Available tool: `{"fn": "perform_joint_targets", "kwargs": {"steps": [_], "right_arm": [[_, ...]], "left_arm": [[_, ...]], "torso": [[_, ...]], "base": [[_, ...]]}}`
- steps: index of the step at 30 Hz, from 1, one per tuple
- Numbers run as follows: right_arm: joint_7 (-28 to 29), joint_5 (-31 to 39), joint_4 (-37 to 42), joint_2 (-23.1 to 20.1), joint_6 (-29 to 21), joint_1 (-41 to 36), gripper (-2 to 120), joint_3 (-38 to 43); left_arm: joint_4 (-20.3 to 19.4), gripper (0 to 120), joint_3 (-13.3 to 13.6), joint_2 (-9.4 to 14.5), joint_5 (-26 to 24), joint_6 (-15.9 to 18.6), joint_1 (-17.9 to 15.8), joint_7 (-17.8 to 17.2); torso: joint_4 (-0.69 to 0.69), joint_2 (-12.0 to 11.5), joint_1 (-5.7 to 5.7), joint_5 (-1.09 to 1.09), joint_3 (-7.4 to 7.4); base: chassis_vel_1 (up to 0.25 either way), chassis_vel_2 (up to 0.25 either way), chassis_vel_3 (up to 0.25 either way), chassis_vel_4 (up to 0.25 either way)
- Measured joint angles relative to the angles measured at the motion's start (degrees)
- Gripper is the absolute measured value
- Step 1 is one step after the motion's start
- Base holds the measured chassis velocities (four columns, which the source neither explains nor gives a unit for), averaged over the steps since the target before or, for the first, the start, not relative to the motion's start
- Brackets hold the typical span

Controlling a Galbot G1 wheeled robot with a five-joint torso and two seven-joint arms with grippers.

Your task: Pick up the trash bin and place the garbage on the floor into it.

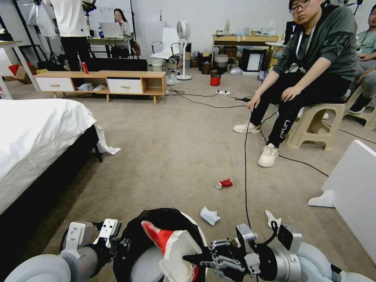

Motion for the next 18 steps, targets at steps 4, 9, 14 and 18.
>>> {"fn": "perform_joint_targets", "kwargs": {"steps": [4, 9, 14, 18], "right_arm": [[0.04, -0.36, 0.07, -0.07, -0.03, -0.4, 39, 0.01], [0.23, -0.41, 0.28, -0.2, -0.05, -0.46, 58, 0.11], [0.31, -0.46, 0.36, -0.29, -0.05, -0.52, 75, 0.16], [0.59, -0.54, 0.49, -0.26, -0.06, -0.61, 93, 0.21]], "left_arm": [[-0.04, 1, 0.0, -0.13, -0.1, 0.0, -0.12, 0.02], [-0.54, 1, 0.31, -0.48, -0.62, 0.0, -0.33, -0.08], [-0.73, 1, 0.45, -0.65, -0.75, 0.0, -0.23, -0.14], [-0.97, 1, 0.43, -0.74, -1.03, 0.0, -0.1, -0.23]], "torso": [[-0.01, 0.0, 0.0, 0.0, 0.0], [-0.01, 0.0, 0.0, 0.0, 0.0], [0.0, 0.0, 0.0, 0.0, 0.0], [0.0, 0.0, 0.0, 0.0, 0.0]], "base": [[0.0, 0.0, 0.0, 0.0], [0.0, 0.0, 0.0, 0.0], [0.0, 0.0, 0.0, 0.0], [0.0, 0.0, 0.0, 0.0]]}}
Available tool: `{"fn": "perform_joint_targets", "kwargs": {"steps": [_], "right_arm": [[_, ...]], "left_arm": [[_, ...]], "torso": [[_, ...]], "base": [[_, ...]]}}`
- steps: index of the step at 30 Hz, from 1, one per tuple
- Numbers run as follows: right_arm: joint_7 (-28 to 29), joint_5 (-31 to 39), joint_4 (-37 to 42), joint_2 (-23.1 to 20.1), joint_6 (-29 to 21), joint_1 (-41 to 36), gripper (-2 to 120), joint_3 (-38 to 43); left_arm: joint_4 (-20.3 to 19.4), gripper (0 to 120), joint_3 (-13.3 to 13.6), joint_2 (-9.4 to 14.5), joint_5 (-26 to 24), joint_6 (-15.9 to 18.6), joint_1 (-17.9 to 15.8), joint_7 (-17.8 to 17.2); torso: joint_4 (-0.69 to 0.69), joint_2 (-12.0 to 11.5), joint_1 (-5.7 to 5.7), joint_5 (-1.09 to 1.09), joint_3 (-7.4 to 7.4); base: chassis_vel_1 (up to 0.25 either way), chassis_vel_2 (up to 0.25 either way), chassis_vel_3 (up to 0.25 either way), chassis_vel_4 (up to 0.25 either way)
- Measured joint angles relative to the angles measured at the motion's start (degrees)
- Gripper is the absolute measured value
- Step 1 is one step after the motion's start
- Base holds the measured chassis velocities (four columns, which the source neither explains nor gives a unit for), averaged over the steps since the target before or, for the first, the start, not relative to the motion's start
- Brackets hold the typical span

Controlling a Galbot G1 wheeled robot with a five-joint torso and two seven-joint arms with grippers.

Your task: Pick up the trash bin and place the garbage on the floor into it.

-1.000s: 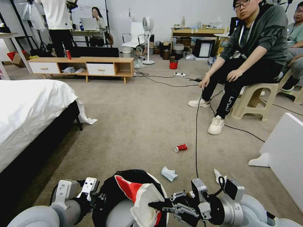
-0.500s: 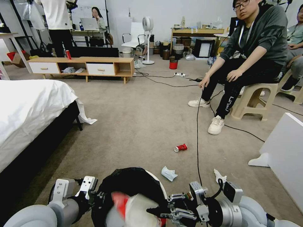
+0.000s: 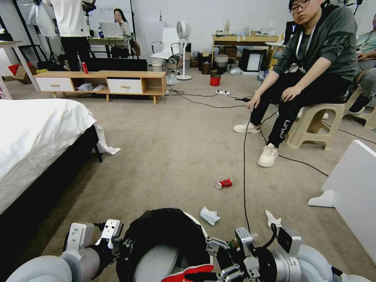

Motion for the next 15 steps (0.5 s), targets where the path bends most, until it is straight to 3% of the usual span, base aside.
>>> {"fn": "perform_joint_targets", "kwargs": {"steps": [3, 10, 15], "right_arm": [[0.24, -0.14, 0.0, 0.19, 0.0, -0.05, 99, -0.02], [0.41, -0.19, 0.11, 0.36, 0.0, 0.07, 100, -0.24], [0.57, -0.08, 0.44, 0.31, 0.03, 0.1, 100, -0.19]], "left_arm": [[-0.37, 1, 0.0, -0.24, -0.12, 0.0, 0.37, -0.06], [-0.85, 1, -0.3, -0.53, -0.82, 0.0, 1.69, -0.3], [-1.77, 1, -0.48, -0.84, -5.95, 0.0, 3.11, -2.45]], "torso": [[0.0, 0.0, 0.0, 0.0, 0.0], [0.0, 0.0, 0.0, 0.0, 0.0], [0.0, 0.0, 0.0, 0.0, 0.0]], "base": [[0.0, 0.0, 0.0, 0.0], [0.0, 0.0, 0.0, 0.0], [0.0, 0.0, 0.0, 0.0]]}}
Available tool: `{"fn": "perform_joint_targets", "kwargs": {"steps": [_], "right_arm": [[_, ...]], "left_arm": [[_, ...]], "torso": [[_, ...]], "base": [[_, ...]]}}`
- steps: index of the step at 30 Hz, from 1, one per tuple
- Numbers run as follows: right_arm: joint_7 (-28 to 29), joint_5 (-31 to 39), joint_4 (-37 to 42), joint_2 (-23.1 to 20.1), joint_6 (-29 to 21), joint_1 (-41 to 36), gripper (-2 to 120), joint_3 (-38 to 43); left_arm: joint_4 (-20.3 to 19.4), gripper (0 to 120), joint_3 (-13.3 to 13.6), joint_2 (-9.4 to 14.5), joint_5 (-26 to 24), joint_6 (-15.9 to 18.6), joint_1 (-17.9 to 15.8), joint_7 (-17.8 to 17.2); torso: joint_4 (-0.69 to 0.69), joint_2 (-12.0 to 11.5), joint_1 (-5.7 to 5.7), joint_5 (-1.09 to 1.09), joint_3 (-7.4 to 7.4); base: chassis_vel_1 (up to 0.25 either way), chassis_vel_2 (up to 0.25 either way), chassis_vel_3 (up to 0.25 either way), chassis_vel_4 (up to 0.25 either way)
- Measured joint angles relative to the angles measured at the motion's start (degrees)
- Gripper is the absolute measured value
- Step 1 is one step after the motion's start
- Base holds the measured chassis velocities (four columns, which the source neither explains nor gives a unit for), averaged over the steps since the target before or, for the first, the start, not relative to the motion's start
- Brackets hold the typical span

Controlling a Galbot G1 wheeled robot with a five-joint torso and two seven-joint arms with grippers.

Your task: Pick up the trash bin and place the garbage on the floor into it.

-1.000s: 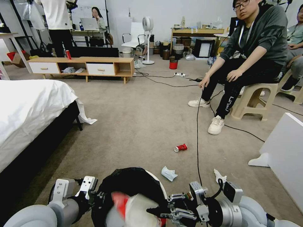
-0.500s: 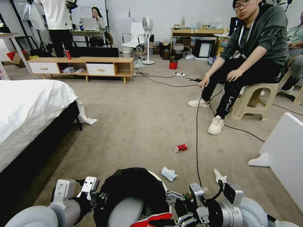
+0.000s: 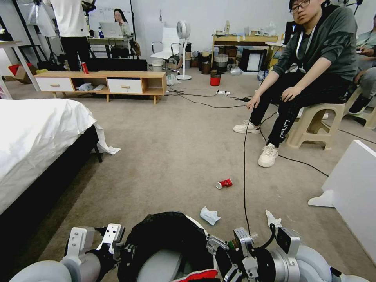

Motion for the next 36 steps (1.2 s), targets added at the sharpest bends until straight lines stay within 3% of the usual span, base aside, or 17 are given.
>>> {"fn": "perform_joint_targets", "kwargs": {"steps": [6, 12, 23, 24, 29, 36], "right_arm": [[0.68, 0.95, 0.63, 0.02, 0.46, -1.2, 100, 3.03], [9.64, 2.78, 3.82, -1.25, 3.77, -9.9, 100, 18.16], [16.9, 1.06, 7.13, -1.28, 5.94, -23.82, 100, 34.97], [19.97, -0.11, 8.05, -0.1, 5.97, -27.6, 100, 39.26], [26.2, -5.55, 8.87, 5.45, 5.92, -33.5, 100, 45.25], [31.48, -11.75, 9.24, 8.2, 4.17, -40.67, 100, 51.68]], "left_arm": [[0.13, 1, 0.94, -0.23, -1.66, -0.02, 0.45, -0.99], [0.37, 1, 0.73, 0.3, -0.44, -0.02, 0.65, -1.21], [0.09, 1, -0.96, 2.4, -0.56, -0.02, 1.58, -1.33], [0.09, 1, -1.72, 2.97, -0.48, -0.02, 2.01, -1.33], [0.11, 1, -3.79, 4.24, 0.7, 0.0, 3.48, -1.01], [-0.06, 1, -5.0, 3.6, 3.29, 0.0, 4.24, 0.25]], "torso": [[0.0, 0.0, 0.0, 0.0, 0.0], [-0.01, 0.0, 0.0, -0.01, 0.0], [-0.02, 0.0, 0.0, 0.0, 0.0], [0.01, 0.01, 0.0, -0.01, 0.0], [0.01, 0.0, 0.0, 0.0, 0.0], [0.01, 0.0, 0.0, 0.0, 0.0]], "base": [[0.0, 0.0, 0.0, 0.0], [0.0, 0.0, 0.0, 0.0], [0.0, 0.0, 0.0, 0.0], [0.0, 0.0, 0.0, 0.0], [0.0, 0.0, 0.0, 0.0], [0.0, 0.0, 0.0, 0.0]]}}
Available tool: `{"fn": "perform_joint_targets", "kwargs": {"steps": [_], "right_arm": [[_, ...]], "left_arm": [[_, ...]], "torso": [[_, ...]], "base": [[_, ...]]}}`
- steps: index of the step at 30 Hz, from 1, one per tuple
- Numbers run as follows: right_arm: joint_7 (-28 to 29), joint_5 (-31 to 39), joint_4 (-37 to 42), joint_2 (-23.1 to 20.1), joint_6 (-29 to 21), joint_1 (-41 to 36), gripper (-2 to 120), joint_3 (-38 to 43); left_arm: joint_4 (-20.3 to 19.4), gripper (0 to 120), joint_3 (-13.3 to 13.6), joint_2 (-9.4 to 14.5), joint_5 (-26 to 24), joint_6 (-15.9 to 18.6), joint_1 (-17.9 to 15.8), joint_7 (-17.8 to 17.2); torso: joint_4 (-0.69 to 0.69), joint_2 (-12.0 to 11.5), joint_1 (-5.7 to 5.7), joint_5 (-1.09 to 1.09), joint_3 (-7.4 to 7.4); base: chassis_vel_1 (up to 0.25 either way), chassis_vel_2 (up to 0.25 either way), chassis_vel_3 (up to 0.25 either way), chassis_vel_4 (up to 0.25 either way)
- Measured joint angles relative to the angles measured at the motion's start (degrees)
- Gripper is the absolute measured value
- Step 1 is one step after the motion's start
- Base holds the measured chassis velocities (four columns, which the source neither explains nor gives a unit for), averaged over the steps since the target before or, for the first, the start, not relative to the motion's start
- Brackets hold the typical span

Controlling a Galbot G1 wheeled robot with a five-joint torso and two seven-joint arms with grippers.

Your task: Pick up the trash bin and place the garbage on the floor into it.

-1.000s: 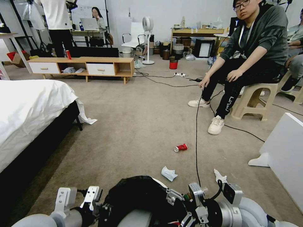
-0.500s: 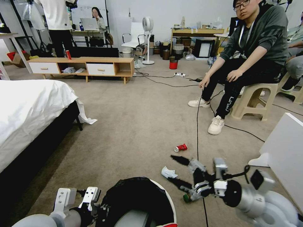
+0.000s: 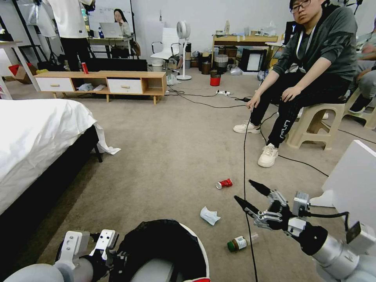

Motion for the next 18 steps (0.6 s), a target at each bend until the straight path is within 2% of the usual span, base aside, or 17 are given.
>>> {"fn": "perform_joint_targets", "kwargs": {"steps": [4, 5, 6, 8, 11, 13, 18], "right_arm": [[7.36, -4.42, 0.43, -0.55, -1.7, -5.79, 100, 4.34], [14.17, -8.84, 0.97, -0.01, -2.75, -8.16, 100, 5.63], [14.17, -8.84, 0.97, -0.01, -2.75, -8.16, 100, 5.63], [21.54, -13.15, 2.47, 1.61, -6.0, -10.98, 100, 7.18], [22.45, -13.57, 2.87, 2.13, -6.94, -11.73, 100, 7.65], [22.17, -16.79, 3.68, 5.82, -9.88, -16.08, 100, 10.89], [19.81, -21.77, 2.23, 10.09, -10.23, -19.74, 100, 12.03]], "left_arm": [[-0.49, 1, -0.01, -0.9, 0.61, 0.0, 0.07, 0.0], [-0.52, 1, -0.09, -1.44, 1.14, 0.01, 0.12, 0.23], [-0.52, 1, -0.09, -1.44, 1.14, 0.01, 0.12, 0.23], [-0.27, 1, -0.6, -1.87, 1.8, 0.01, 0.17, 0.82], [-0.24, 1, -0.75, -1.94, 1.88, 0.01, 0.16, 0.93], [-0.12, 1, -1.14, -2.48, 2.27, 0.01, -0.13, 1.66], [0.09, 1, -0.91, -2.97, 3.31, 0.01, -0.35, 2.65]], "torso": [[-0.02, 0.0, 0.0, -0.01, 0.0], [0.0, 0.0, 0.0, -0.01, 0.0], [0.0, 0.0, 0.0, -0.01, 0.0], [0.01, 0.0, 0.0, 0.0, 0.0], [-0.01, 0.0, 0.0, 0.0, 0.0], [-0.02, 0.0, 0.0, -0.02, 0.0], [-0.01, 0.0, 0.0, -0.01, 0.0]], "base": [[0.0, 0.0, 0.0, 0.0], [0.0, 0.0, 0.0, 0.0], [0.0, 0.0, 0.0, 0.0], [0.0, 0.0, 0.0, 0.0], [0.0, 0.0, 0.0, 0.0], [0.0, 0.0, 0.0, 0.0], [0.0, 0.0, 0.0, 0.0]]}}
